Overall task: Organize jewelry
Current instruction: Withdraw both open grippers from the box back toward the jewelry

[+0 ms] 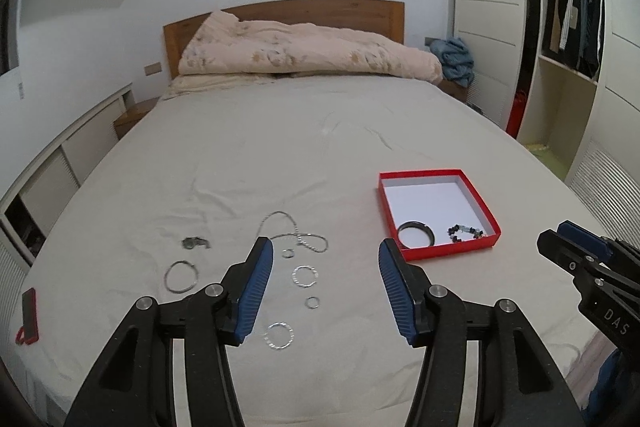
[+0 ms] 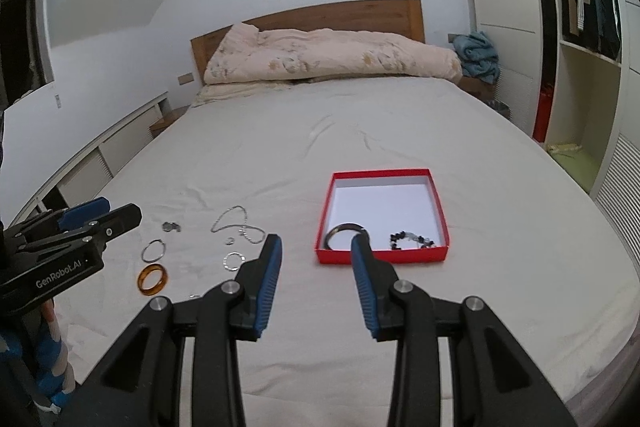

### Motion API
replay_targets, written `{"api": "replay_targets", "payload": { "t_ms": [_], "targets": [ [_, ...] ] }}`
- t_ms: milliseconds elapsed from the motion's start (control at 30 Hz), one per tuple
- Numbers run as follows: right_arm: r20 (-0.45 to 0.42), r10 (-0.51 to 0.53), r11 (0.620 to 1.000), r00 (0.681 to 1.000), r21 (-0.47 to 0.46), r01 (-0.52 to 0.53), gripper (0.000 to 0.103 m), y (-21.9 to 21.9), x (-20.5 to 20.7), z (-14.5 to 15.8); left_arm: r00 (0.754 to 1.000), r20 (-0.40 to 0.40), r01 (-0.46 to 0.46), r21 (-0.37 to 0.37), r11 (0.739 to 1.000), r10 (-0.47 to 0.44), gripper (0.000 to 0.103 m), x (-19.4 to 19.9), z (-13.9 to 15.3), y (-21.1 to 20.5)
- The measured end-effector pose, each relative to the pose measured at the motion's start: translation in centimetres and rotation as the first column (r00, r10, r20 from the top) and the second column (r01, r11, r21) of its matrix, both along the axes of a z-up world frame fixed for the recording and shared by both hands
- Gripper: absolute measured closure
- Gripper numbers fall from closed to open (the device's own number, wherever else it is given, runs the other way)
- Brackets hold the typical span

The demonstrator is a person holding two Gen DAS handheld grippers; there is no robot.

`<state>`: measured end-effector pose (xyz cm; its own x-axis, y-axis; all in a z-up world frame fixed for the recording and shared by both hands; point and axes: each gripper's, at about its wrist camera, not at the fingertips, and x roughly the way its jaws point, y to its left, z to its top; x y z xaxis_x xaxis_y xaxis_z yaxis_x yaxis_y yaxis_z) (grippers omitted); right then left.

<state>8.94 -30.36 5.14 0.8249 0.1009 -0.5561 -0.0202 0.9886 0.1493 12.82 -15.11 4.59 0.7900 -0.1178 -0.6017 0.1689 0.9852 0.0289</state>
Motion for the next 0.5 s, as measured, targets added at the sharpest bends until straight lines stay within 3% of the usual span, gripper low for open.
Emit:
{"api": "replay_targets", "payload": {
  "t_ms": [100, 233, 500],
  "targets": [
    [0.008, 0.015, 1.0, 1.0, -0.002, -0.015, 0.068, 1.0, -0.8, 0.5, 1.0, 0.011, -0.018, -0.008, 1.0, 0.018, 0.046, -1.1, 0.2, 1.4],
    [0.021, 0.04, 0.999, 0.999, -0.004, -0.04, 0.053, 2.6, -1.7, 1.0, 0.997, 0.02, -0.07, -0.025, 0.997, 0.071, 0.046, -2.1, -0.3, 4.7],
    [-0.004, 0.118, 0.993, 0.993, 0.007, -0.118, 0.053, 6.4, -1.4, -0.4, 0.975, -0.037, -0.221, 0.008, 0.975, 0.221, 0.046, -3.1, -4.5, 13.0]
  ]
}}
